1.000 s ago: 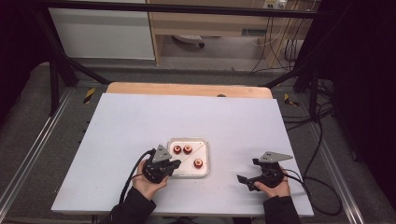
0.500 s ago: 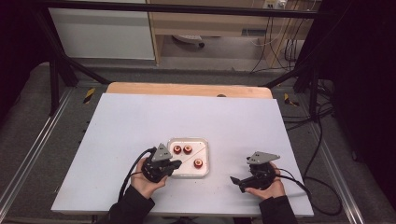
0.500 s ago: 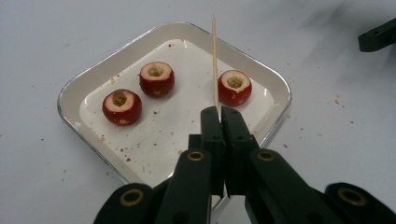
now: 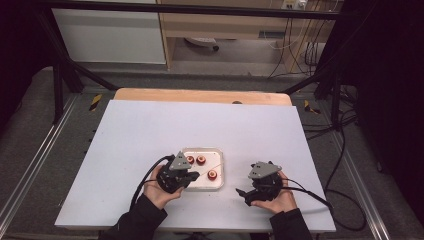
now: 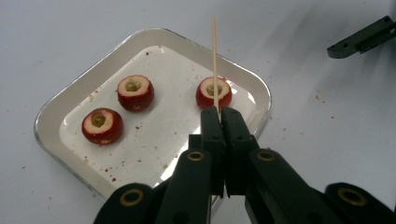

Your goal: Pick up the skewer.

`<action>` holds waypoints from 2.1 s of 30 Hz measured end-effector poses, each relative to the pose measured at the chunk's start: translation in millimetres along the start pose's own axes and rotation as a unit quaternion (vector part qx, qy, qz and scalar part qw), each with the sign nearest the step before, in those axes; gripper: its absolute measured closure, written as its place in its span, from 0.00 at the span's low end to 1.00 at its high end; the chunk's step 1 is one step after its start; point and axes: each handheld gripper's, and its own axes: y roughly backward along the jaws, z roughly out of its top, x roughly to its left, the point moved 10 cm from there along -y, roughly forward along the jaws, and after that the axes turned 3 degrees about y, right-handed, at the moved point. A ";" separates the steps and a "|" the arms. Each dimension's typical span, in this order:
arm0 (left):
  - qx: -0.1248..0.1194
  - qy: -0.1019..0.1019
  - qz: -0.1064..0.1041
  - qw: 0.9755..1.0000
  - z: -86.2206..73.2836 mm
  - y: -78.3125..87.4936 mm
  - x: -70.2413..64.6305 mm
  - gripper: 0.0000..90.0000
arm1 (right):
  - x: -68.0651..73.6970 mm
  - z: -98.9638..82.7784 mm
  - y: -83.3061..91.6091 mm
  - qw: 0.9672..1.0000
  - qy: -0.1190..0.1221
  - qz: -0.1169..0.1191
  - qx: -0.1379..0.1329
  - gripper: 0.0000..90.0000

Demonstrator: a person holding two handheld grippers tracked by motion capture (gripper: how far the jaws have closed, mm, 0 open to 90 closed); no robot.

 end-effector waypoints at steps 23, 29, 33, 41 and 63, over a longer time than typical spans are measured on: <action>0.057 -0.079 -0.026 0.995 16.1 -21.5 -34.0 0.98 | 15.8 21.8 -5.7 0.984 0.176 -0.021 0.019 0.29; 0.061 -0.092 -0.032 0.993 19.7 -27.0 -42.4 0.98 | 19.6 22.3 -8.3 0.972 0.234 -0.019 0.024 0.41; 0.062 -0.097 -0.038 0.993 21.2 -28.9 -47.5 0.98 | 22.8 19.6 -11.6 0.961 0.275 -0.018 0.035 0.52; 0.066 -0.102 -0.046 0.992 19.9 -31.5 -52.5 0.98 | 27.4 13.8 -13.7 0.944 0.325 0.000 0.048 0.71; 0.079 -0.108 -0.054 0.990 16.0 -35.9 -53.6 0.98 | 30.5 10.3 -15.3 0.917 0.393 0.002 0.068 0.98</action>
